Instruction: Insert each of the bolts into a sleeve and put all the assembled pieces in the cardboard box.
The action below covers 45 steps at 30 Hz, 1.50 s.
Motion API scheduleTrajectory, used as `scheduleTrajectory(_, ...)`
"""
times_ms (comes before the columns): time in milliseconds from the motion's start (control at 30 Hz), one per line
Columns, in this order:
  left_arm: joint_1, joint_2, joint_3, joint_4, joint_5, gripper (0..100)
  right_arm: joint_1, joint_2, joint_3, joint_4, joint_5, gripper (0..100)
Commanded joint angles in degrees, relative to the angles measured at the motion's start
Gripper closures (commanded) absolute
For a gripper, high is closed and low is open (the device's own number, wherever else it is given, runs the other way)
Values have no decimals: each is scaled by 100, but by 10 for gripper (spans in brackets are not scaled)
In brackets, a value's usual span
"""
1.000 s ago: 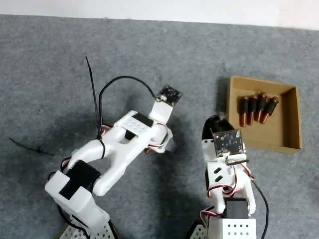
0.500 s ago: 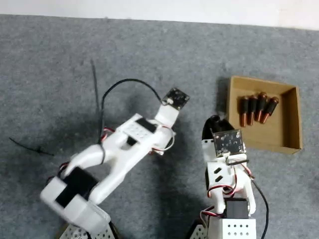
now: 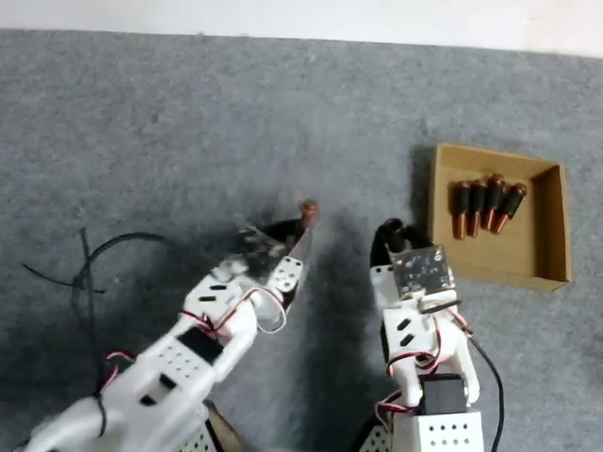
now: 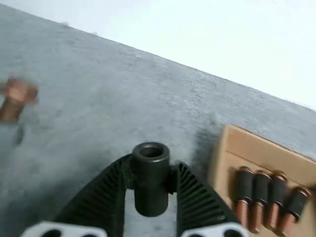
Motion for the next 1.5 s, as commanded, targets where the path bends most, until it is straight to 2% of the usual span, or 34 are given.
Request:
scheduleTrajectory(0,-180,-936,-92,-484,712,996,-505,-75,813,-180,44,995)
scheduleTrajectory(167,-180,-1824,374,-492,659,996,-813,-48,813,92,598,994)
scheduleTrajectory(367,-198,-3389,954,-334,651,996,-796,-48,813,119,607,994)
scheduleTrajectory(600,-725,-5121,919,1732,686,996,-787,-48,813,286,615,994)
scheduleTrajectory(700,-901,-5754,884,2207,695,996,-787,-48,813,295,615,994)
scheduleTrajectory(867,-945,-5481,892,2224,1143,996,-813,-48,796,470,607,994)
scheduleTrajectory(967,-1007,-5508,892,2233,1345,996,-1095,-48,796,831,615,994)
scheduleTrajectory(1167,-1455,-5508,892,2233,1336,996,-1824,-48,804,1754,633,994)
scheduleTrajectory(1467,-1745,-5473,892,2409,1345,996,-1877,-48,804,2396,633,994)
